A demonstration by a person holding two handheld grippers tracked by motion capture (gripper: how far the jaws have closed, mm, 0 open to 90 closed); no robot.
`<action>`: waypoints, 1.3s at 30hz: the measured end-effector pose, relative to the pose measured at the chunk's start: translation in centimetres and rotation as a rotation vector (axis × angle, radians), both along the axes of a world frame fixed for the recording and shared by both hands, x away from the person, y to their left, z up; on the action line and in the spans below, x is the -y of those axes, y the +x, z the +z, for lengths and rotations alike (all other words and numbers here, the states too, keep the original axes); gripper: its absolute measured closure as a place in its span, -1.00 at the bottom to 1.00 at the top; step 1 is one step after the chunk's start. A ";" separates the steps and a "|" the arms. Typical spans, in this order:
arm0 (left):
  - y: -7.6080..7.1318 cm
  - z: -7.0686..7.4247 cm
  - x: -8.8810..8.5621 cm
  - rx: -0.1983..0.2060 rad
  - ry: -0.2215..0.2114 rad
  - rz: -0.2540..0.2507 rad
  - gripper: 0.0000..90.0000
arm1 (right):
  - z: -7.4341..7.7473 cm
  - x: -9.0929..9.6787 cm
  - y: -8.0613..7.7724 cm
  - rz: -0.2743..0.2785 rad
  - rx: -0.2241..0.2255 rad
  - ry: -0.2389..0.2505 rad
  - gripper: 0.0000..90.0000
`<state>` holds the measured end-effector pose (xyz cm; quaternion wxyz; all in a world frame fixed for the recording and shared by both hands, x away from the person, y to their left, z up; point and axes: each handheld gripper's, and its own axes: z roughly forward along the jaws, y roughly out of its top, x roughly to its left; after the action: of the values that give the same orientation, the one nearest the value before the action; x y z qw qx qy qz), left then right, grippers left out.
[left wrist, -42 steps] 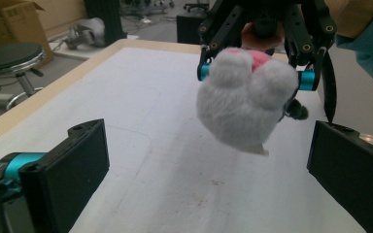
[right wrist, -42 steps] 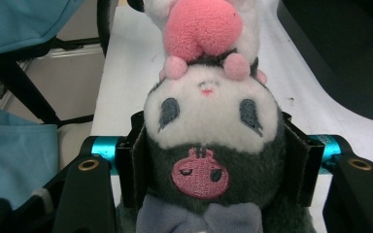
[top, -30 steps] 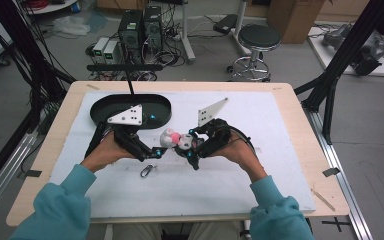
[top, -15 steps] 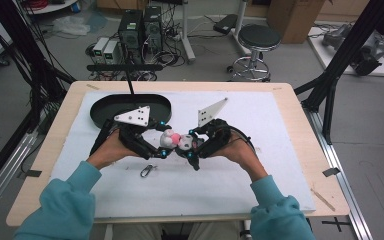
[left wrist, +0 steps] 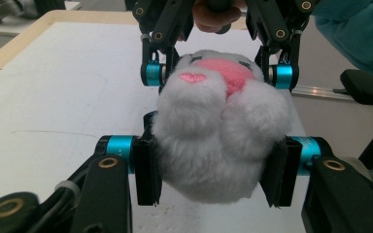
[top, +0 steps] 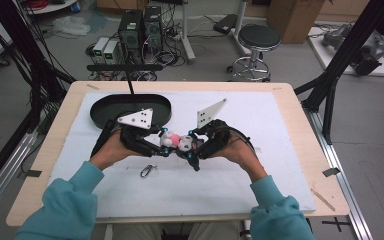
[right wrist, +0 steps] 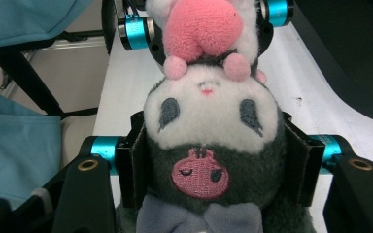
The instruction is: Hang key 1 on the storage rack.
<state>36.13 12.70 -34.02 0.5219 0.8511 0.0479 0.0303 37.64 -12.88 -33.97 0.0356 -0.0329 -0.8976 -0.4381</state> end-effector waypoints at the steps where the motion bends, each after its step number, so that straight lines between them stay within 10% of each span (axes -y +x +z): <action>1: -0.1 0.0 0.0 0.002 0.003 0.002 0.16 | 0.0 0.0 0.0 -0.001 -0.002 0.000 -0.13; 10: -0.3 0.3 0.1 0.028 0.011 0.032 0.18 | 0.0 0.0 0.0 -0.012 0.024 0.005 -0.23; 15: -0.5 0.5 0.1 0.019 -0.015 0.050 0.19 | -0.1 -0.5 -0.1 -0.118 0.068 0.027 -0.99; 29: -0.1 1.5 -2.2 0.035 -0.031 0.186 0.19 | 0.0 3.7 -0.8 -0.316 0.078 0.188 -0.99; 39: 0.5 2.9 -6.0 0.079 -0.059 0.368 0.19 | -0.9 9.2 -3.7 -0.549 0.186 0.312 -0.99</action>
<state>36.59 18.68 -31.14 0.5335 0.8106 0.1833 0.1571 33.95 -22.11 -34.91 -0.1614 -0.2278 -0.7767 -0.5646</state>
